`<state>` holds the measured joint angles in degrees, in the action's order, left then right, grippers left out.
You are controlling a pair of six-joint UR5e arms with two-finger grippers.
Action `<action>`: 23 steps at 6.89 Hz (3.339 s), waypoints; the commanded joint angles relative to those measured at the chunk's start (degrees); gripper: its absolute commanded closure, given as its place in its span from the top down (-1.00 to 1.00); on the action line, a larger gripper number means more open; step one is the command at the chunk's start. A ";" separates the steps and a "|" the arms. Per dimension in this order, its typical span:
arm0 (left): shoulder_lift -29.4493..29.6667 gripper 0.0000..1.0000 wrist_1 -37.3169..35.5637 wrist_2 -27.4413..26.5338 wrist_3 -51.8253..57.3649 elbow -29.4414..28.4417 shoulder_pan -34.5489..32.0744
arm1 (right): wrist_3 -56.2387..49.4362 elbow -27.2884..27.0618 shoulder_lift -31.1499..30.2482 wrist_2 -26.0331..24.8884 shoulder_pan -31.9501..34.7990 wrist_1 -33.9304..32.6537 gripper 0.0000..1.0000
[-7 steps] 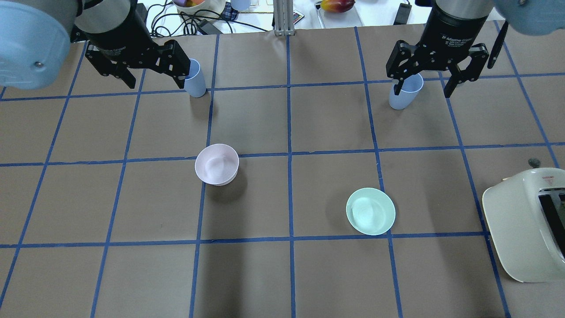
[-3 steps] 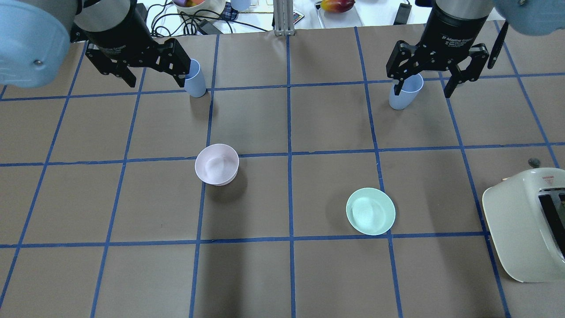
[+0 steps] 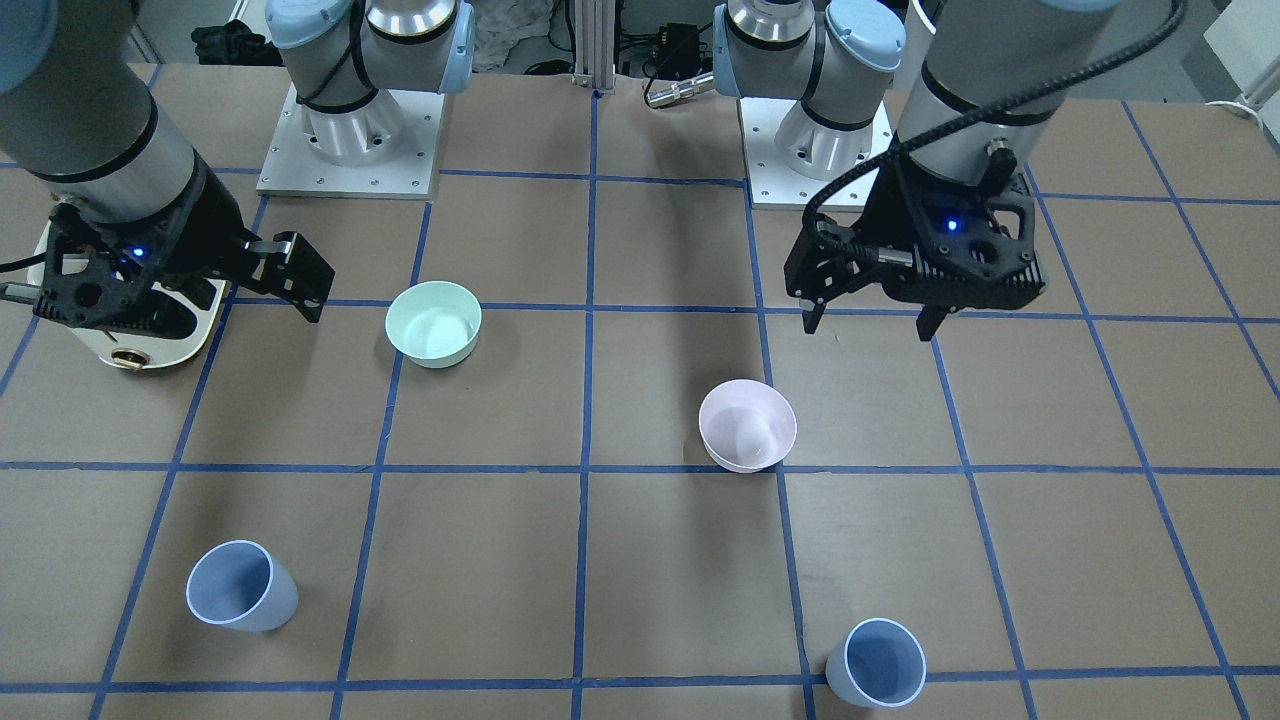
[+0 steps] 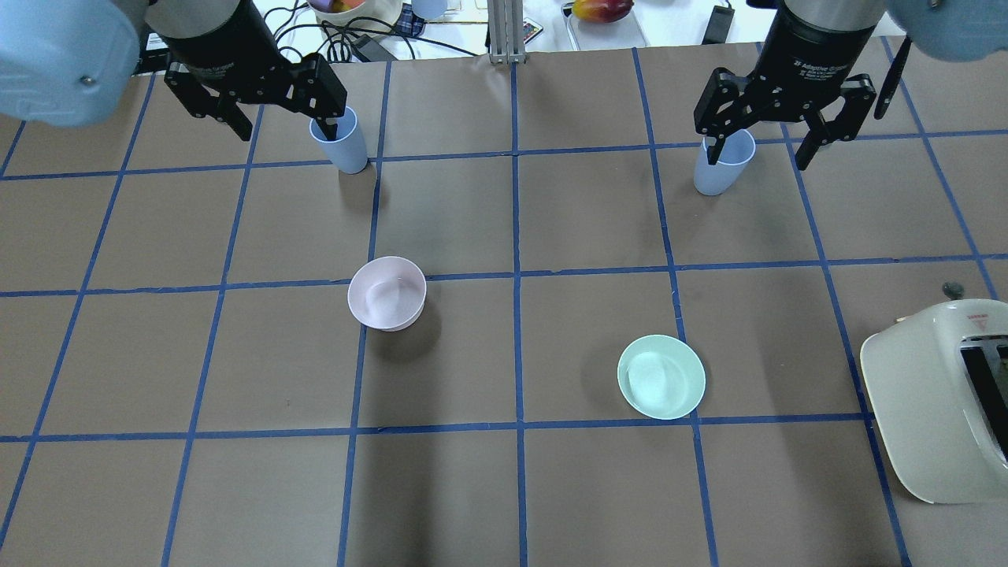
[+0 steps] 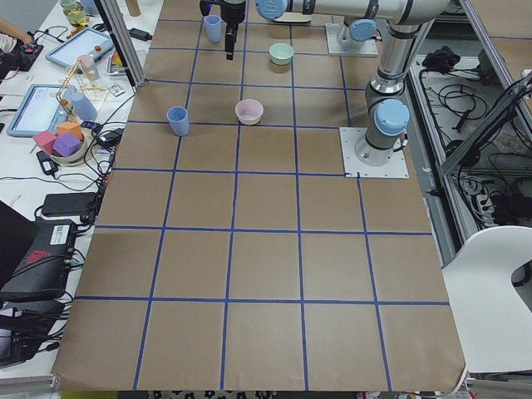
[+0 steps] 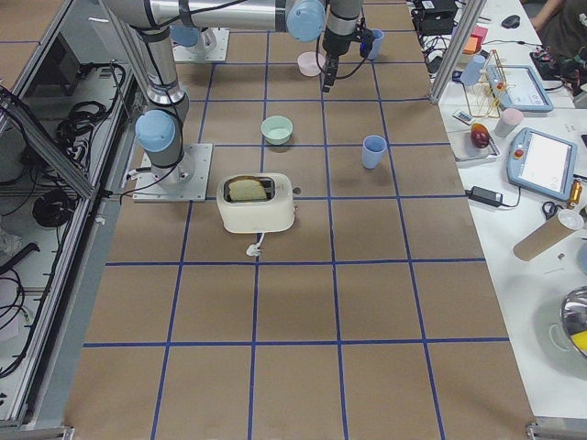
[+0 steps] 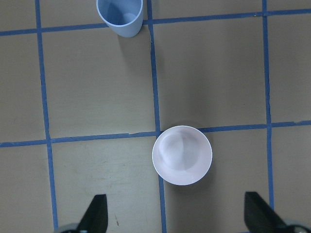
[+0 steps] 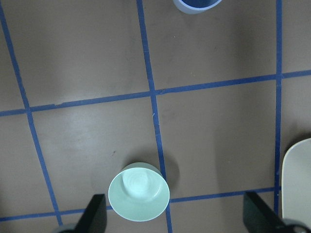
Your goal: Stack blue cups with both arms
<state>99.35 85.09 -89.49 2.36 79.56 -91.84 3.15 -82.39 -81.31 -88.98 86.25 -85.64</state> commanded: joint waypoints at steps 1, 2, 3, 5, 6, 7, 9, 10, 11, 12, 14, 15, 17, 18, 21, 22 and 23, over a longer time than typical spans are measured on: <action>11.86 1.00 -2.62 1.60 2.64 -9.64 0.08 | -5.40 0.82 4.29 0.04 -3.87 -7.84 1.00; 18.45 1.00 -5.69 1.00 4.04 -12.04 0.08 | -9.26 1.00 8.14 -0.05 -6.33 -12.75 1.00; 24.17 1.00 -11.90 0.90 5.01 -12.24 1.38 | -13.39 1.09 11.58 -0.05 -7.75 -17.41 1.00; 31.32 1.00 -20.38 -4.67 7.29 -12.67 2.01 | -13.87 1.01 17.39 -0.05 -8.02 -22.88 1.00; 32.83 0.83 -21.79 -5.94 7.57 -12.77 2.01 | -13.96 0.92 19.50 -0.14 -8.02 -24.90 1.00; 33.62 -0.07 -22.41 -6.04 7.49 -12.68 2.10 | -13.96 1.01 20.48 -0.14 -8.02 -25.18 1.00; 34.34 -1.00 -22.68 -5.95 7.66 -12.77 2.01 | -13.70 1.09 22.76 0.04 -8.02 -25.36 1.00; 33.90 -1.00 -22.68 -5.95 7.92 -12.77 2.01 | -13.61 1.09 23.64 0.21 -8.02 -25.36 1.00; 33.20 -1.00 -22.68 -6.04 8.01 -12.77 1.93 | -13.61 1.01 24.17 0.30 -8.02 -25.36 0.66; 31.80 -1.00 -22.25 -5.96 7.14 -12.85 0.10 | -13.35 0.92 24.53 0.30 -8.02 -25.36 -0.23; 27.32 -1.00 -16.21 -6.04 1.12 -12.07 -8.22 | -13.70 1.09 24.27 -0.05 -8.02 -25.01 -1.00; 26.52 -1.00 -15.92 -5.43 -10.59 -11.98 -12.01 | -13.70 1.18 23.92 -0.05 -8.02 -24.58 -1.00; 24.77 -1.00 -10.59 -1.67 -18.95 -8.49 -20.00 | -13.61 1.27 21.56 -0.14 -8.02 -22.48 -1.00; 23.62 -1.00 -11.08 -1.30 -20.28 -5.15 -21.79 | -13.61 1.27 19.45 -0.14 -8.02 -20.20 -1.00; 23.35 -1.00 -12.05 2.30 -21.87 -0.90 -22.77 | -12.04 1.09 14.52 -0.05 -7.59 -14.47 -1.00; 23.96 -1.00 -12.14 2.05 -21.00 -0.64 -22.69 | -11.24 1.09 13.55 0.47 -7.24 -12.46 -1.00; 23.96 0.98 -12.14 1.78 -20.64 -0.46 -22.69 | -11.24 1.09 12.15 0.65 -6.97 -11.40 -1.00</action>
<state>123.10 73.02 -87.63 -18.80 78.79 -114.52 -8.43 -81.29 -67.59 -88.63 78.94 -98.63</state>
